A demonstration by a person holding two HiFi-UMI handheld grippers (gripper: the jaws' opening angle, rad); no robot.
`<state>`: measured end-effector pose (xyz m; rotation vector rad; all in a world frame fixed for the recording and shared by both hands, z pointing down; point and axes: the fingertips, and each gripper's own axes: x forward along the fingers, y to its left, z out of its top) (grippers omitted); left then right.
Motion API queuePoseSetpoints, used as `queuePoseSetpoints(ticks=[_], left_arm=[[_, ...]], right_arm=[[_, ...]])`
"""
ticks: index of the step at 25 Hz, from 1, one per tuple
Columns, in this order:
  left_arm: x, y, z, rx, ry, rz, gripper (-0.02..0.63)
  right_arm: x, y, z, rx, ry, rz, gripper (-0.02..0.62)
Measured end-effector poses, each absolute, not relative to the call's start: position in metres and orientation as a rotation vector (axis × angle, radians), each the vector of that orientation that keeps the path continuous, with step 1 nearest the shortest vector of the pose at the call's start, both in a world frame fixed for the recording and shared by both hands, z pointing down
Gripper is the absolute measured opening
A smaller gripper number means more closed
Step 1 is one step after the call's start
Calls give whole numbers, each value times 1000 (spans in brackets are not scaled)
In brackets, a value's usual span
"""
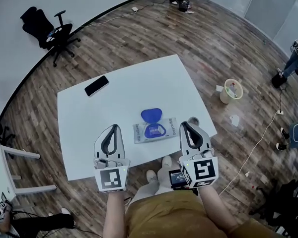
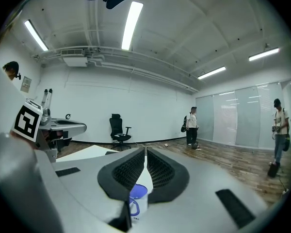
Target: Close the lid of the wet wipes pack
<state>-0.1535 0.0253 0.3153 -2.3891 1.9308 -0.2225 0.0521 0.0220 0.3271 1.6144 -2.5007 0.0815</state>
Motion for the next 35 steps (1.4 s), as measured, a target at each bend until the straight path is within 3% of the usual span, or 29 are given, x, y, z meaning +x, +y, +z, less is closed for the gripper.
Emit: queuePoseSetpoints(ticks=[19,35], left_arm=[[-105,-57,315,-2326,1931,-352,6],[-120,-98,343,-2407,1917,-375,6]], right_arm=[[77,-70,345,1485,-2585,143,11],[63,-106,350,1491,-2553,153,11]])
